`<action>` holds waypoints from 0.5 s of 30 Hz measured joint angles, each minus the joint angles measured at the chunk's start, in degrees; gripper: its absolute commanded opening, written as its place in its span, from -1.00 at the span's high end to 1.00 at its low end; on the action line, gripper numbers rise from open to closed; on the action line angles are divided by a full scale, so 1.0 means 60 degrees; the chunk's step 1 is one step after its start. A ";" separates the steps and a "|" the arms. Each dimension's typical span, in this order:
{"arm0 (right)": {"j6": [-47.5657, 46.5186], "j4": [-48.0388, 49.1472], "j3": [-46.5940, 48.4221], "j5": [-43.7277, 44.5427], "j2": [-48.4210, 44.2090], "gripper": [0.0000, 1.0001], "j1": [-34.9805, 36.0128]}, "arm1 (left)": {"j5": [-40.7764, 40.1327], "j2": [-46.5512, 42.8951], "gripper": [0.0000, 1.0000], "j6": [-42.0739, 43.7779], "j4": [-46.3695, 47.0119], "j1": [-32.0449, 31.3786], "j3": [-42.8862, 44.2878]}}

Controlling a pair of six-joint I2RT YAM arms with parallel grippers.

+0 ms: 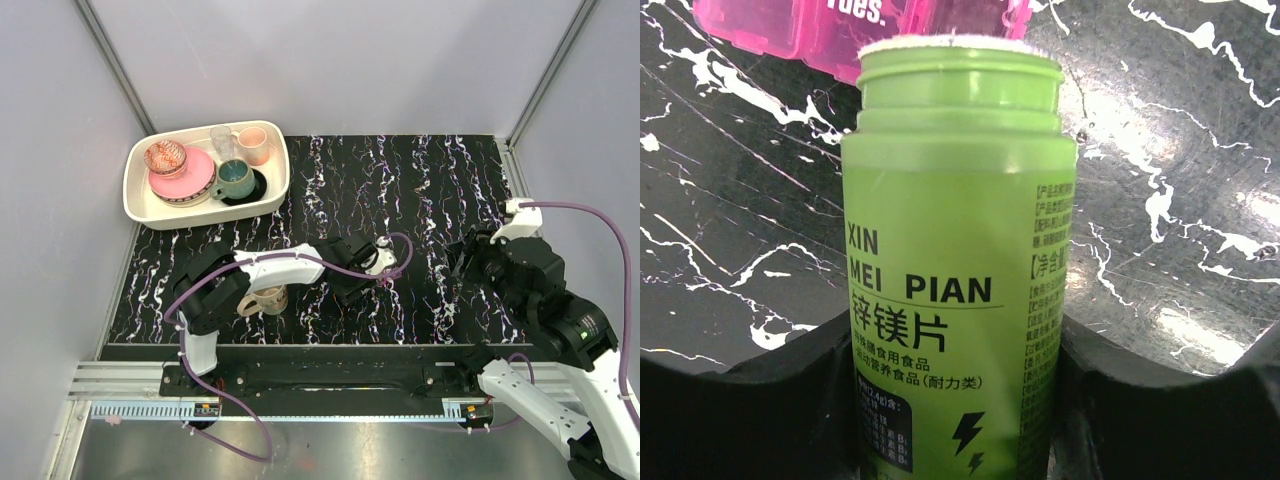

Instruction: Sort the pills into containers

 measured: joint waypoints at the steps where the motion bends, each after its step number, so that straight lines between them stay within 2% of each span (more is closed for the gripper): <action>1: 0.0000 0.0000 0.0004 0.0000 -0.0015 1.00 0.0000 | -0.0004 0.0011 1.00 0.0015 -0.0022 0.0004 0.0047; 15: 0.0004 -0.0007 0.0029 0.0219 -0.0270 1.00 0.0004 | -0.0015 0.0222 1.00 0.0186 -0.0463 0.0051 0.0401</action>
